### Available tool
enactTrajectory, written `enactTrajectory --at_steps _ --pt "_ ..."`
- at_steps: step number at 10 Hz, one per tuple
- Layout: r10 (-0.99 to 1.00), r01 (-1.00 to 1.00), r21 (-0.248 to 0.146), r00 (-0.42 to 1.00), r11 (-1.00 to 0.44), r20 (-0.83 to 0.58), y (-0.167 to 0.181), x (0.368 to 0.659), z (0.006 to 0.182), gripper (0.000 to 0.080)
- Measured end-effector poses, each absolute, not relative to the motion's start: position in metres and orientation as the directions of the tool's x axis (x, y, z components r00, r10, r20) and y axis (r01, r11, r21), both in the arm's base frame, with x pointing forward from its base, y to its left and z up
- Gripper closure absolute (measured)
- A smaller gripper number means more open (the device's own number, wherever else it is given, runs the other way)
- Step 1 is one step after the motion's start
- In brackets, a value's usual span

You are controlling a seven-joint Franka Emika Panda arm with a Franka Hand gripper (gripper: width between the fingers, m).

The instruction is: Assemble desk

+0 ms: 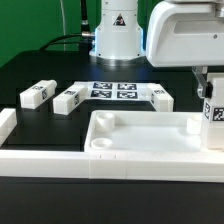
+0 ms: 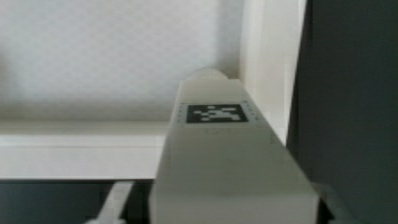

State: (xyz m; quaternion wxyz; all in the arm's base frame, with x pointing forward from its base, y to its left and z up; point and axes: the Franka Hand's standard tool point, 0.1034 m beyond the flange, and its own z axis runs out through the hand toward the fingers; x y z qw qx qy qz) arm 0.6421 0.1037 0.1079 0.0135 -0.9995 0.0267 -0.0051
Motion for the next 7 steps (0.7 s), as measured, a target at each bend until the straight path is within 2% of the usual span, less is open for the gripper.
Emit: enactTrajectory --at_steps 2,4,7 --pt "-0.208 -0.208 -0.035 0.978 -0.978 0.006 0.1027 0.6424 0.1078 0.0511" --pt "-0.431 -0.429 -0.056 0.902 -0.901 0.015 0.1007 0.6422 0.1062 0.0509" --pt "-0.632 -0.631 -0.076 0.775 -0.772 -0.013 0.0976 0.6421 0.1057 0.0509"
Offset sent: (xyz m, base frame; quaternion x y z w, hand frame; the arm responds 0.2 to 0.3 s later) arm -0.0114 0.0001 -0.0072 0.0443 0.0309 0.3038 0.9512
